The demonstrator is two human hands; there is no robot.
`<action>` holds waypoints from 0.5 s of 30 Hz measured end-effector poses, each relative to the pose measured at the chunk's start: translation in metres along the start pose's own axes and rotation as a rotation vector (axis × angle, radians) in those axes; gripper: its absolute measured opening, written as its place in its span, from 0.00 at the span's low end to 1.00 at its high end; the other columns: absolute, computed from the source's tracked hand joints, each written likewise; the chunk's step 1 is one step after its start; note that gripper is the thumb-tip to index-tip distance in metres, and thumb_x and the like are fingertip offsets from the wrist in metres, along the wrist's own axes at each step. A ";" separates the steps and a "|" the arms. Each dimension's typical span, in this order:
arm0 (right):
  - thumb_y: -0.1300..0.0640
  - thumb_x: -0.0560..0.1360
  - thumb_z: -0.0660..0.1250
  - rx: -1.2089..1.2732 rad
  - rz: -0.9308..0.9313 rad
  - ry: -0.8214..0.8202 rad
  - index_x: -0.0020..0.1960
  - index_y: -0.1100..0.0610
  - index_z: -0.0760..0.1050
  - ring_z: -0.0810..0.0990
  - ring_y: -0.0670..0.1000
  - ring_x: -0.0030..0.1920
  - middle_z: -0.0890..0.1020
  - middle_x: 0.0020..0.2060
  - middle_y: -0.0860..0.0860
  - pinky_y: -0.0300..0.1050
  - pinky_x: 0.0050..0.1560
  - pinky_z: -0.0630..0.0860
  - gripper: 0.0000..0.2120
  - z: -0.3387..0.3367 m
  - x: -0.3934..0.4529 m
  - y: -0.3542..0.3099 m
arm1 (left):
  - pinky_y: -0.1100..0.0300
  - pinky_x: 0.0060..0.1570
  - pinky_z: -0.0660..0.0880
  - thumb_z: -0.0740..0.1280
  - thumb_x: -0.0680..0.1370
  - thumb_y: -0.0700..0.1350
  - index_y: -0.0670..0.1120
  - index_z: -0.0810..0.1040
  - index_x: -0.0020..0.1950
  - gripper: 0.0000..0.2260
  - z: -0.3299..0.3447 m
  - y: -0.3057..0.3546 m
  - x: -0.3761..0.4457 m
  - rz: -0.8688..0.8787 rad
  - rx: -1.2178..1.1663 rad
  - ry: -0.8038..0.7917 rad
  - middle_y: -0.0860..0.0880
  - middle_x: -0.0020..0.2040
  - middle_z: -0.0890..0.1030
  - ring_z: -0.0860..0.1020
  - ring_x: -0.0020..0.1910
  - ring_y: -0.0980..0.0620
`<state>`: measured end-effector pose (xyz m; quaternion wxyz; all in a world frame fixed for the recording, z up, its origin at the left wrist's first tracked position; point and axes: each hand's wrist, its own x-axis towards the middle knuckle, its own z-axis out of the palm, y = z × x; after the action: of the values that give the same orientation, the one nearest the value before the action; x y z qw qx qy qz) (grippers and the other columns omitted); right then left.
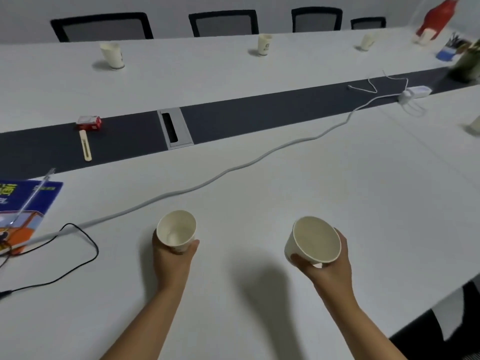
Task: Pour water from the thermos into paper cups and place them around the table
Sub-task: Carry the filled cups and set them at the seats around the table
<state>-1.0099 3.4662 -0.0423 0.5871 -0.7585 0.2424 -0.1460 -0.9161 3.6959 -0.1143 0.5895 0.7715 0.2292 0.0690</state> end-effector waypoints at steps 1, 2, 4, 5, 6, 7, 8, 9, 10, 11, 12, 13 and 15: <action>0.54 0.52 0.74 0.012 -0.009 0.017 0.49 0.35 0.64 0.73 0.27 0.45 0.73 0.48 0.36 0.33 0.43 0.69 0.31 -0.001 0.008 0.001 | 0.53 0.59 0.70 0.77 0.61 0.33 0.37 0.67 0.63 0.33 -0.001 -0.001 -0.006 -0.014 0.015 0.011 0.38 0.60 0.75 0.74 0.58 0.43; 0.54 0.52 0.73 0.020 -0.019 0.039 0.49 0.36 0.64 0.73 0.27 0.45 0.73 0.48 0.36 0.31 0.42 0.69 0.31 -0.003 0.017 0.002 | 0.50 0.61 0.69 0.76 0.63 0.33 0.35 0.67 0.64 0.33 -0.001 -0.002 -0.015 -0.043 0.046 0.029 0.37 0.61 0.73 0.73 0.59 0.41; 0.52 0.53 0.73 0.018 -0.046 0.082 0.49 0.37 0.64 0.72 0.25 0.44 0.73 0.47 0.34 0.23 0.39 0.69 0.30 -0.009 0.038 0.004 | 0.47 0.62 0.67 0.73 0.67 0.34 0.34 0.67 0.63 0.27 0.002 -0.005 -0.045 -0.100 0.131 0.034 0.35 0.61 0.71 0.70 0.61 0.37; 0.51 0.53 0.73 0.013 -0.058 0.096 0.50 0.38 0.64 0.72 0.24 0.44 0.73 0.46 0.34 0.21 0.38 0.68 0.30 -0.012 0.050 0.004 | 0.47 0.63 0.66 0.72 0.69 0.34 0.34 0.68 0.62 0.24 0.007 -0.006 -0.061 -0.098 0.171 -0.008 0.35 0.62 0.72 0.69 0.62 0.37; 0.51 0.53 0.73 0.020 -0.065 0.106 0.52 0.39 0.63 0.72 0.24 0.43 0.73 0.46 0.33 0.20 0.37 0.67 0.32 -0.018 0.062 0.006 | 0.48 0.64 0.64 0.71 0.69 0.34 0.34 0.70 0.61 0.22 0.012 -0.005 -0.077 -0.063 0.215 -0.070 0.36 0.61 0.73 0.69 0.62 0.37; 0.52 0.54 0.73 0.045 -0.067 0.112 0.55 0.41 0.63 0.73 0.25 0.43 0.73 0.46 0.34 0.21 0.37 0.68 0.33 -0.024 0.075 0.008 | 0.52 0.64 0.62 0.71 0.69 0.34 0.35 0.72 0.60 0.21 0.020 -0.003 -0.091 0.002 0.264 -0.133 0.37 0.61 0.74 0.69 0.62 0.37; 0.53 0.54 0.73 0.079 -0.064 0.113 0.56 0.42 0.63 0.74 0.27 0.43 0.73 0.46 0.34 0.22 0.38 0.69 0.34 -0.030 0.089 0.011 | 0.55 0.63 0.61 0.72 0.68 0.34 0.36 0.73 0.60 0.21 0.028 -0.001 -0.101 0.085 0.320 -0.193 0.38 0.61 0.75 0.69 0.63 0.37; 0.54 0.55 0.73 0.105 -0.059 0.109 0.56 0.42 0.62 0.74 0.28 0.42 0.73 0.47 0.35 0.24 0.39 0.70 0.34 -0.038 0.102 0.014 | 0.55 0.64 0.61 0.73 0.68 0.35 0.36 0.74 0.60 0.22 0.039 0.001 -0.109 0.175 0.383 -0.244 0.38 0.61 0.75 0.69 0.63 0.37; 0.55 0.56 0.73 0.120 -0.059 0.106 0.56 0.42 0.62 0.74 0.28 0.43 0.73 0.47 0.35 0.25 0.40 0.71 0.33 -0.047 0.116 0.018 | 0.52 0.65 0.61 0.74 0.68 0.37 0.37 0.74 0.61 0.22 0.051 0.004 -0.114 0.257 0.446 -0.283 0.38 0.63 0.74 0.68 0.65 0.36; 0.55 0.56 0.73 0.126 -0.061 0.105 0.55 0.41 0.62 0.74 0.28 0.43 0.73 0.48 0.36 0.26 0.40 0.71 0.32 -0.056 0.128 0.023 | 0.50 0.67 0.59 0.73 0.69 0.41 0.38 0.73 0.63 0.23 0.063 0.009 -0.118 0.308 0.508 -0.312 0.39 0.66 0.72 0.65 0.68 0.37; 0.55 0.56 0.73 0.125 -0.063 0.107 0.55 0.42 0.62 0.74 0.28 0.43 0.73 0.48 0.36 0.25 0.40 0.71 0.32 -0.066 0.141 0.029 | 0.49 0.68 0.57 0.70 0.72 0.47 0.40 0.71 0.65 0.23 0.074 0.013 -0.122 0.331 0.564 -0.328 0.41 0.69 0.69 0.61 0.71 0.39; 0.56 0.56 0.73 0.124 -0.063 0.104 0.56 0.43 0.62 0.74 0.28 0.43 0.73 0.48 0.37 0.25 0.40 0.71 0.33 -0.076 0.153 0.035 | 0.49 0.70 0.54 0.62 0.75 0.57 0.43 0.70 0.67 0.26 0.085 0.015 -0.125 0.352 0.625 -0.339 0.43 0.71 0.66 0.58 0.73 0.41; 0.56 0.56 0.73 0.109 -0.058 0.090 0.57 0.45 0.62 0.74 0.27 0.42 0.72 0.48 0.37 0.22 0.38 0.70 0.33 -0.096 0.175 0.049 | 0.48 0.72 0.50 0.35 0.69 0.72 0.47 0.64 0.71 0.42 0.107 0.013 -0.130 0.381 0.769 -0.375 0.46 0.74 0.60 0.52 0.75 0.44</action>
<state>-0.9213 3.2834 -0.0748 0.6113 -0.7248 0.2383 -0.2100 -0.9876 3.5423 -0.1125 0.2688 0.9615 -0.0181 -0.0548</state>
